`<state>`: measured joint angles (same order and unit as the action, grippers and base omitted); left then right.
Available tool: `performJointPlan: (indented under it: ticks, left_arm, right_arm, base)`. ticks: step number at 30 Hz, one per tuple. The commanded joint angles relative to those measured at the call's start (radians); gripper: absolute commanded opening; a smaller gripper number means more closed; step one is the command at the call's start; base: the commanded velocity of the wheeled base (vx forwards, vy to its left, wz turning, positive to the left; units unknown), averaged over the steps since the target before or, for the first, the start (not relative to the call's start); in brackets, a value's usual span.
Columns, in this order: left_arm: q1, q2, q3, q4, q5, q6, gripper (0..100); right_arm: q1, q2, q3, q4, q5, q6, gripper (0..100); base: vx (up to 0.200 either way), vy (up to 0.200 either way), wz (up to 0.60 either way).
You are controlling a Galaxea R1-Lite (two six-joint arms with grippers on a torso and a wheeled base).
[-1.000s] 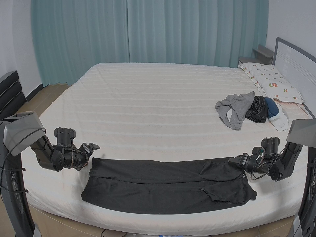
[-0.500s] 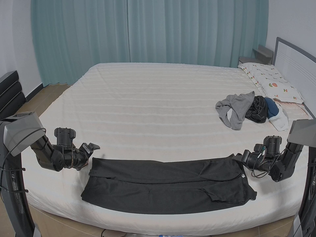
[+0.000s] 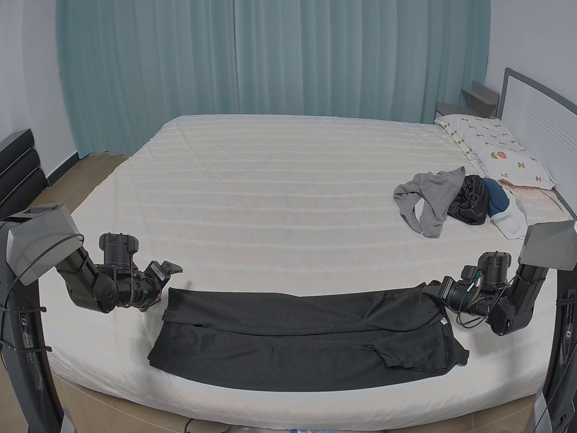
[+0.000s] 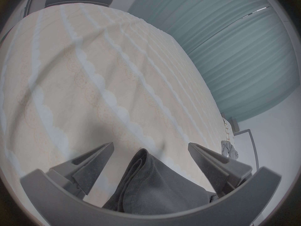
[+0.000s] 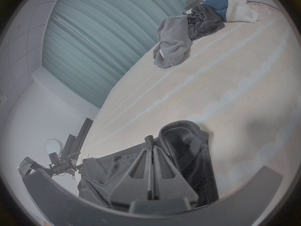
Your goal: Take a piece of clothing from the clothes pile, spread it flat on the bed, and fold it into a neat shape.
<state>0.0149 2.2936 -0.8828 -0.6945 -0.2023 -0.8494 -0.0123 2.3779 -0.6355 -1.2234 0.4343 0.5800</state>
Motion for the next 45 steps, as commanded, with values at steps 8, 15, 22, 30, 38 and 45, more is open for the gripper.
performJointPlan:
  ticks: [8,15,22,30,38,45]
  left_arm:
    - [0.005,-0.006,0.002,0.004,-0.012,-0.005,100]
    - [0.059,-0.088,0.070,-0.005,-0.038,0.001,100]
    - [0.060,-0.155,0.142,0.001,-0.126,0.000,100]
    - [0.046,-0.145,0.145,0.003,-0.123,0.021,100]
    - [0.017,-0.115,0.120,0.003,-0.123,0.116,100]
    - [-0.026,-0.043,0.048,0.007,-0.112,0.202,100]
  right_arm:
    - [-0.011,-0.008,0.002,-0.008,-0.011,0.003,100]
    - [-0.055,-0.097,0.036,-0.005,0.000,0.129,100]
    - [-0.103,-0.088,0.036,0.002,0.034,0.175,100]
    - [-0.098,-0.069,0.039,0.004,0.034,0.175,100]
    - [-0.090,-0.068,0.057,-0.005,0.035,0.173,100]
    - [-0.084,-0.057,0.059,-0.007,0.034,0.173,100]
  base:
    - [0.000,0.000,0.00]
    - [0.000,0.000,0.00]
    - [-0.057,0.000,0.00]
    - [-0.100,0.000,0.00]
    - [0.000,0.000,0.00]
    - [0.000,0.000,0.00]
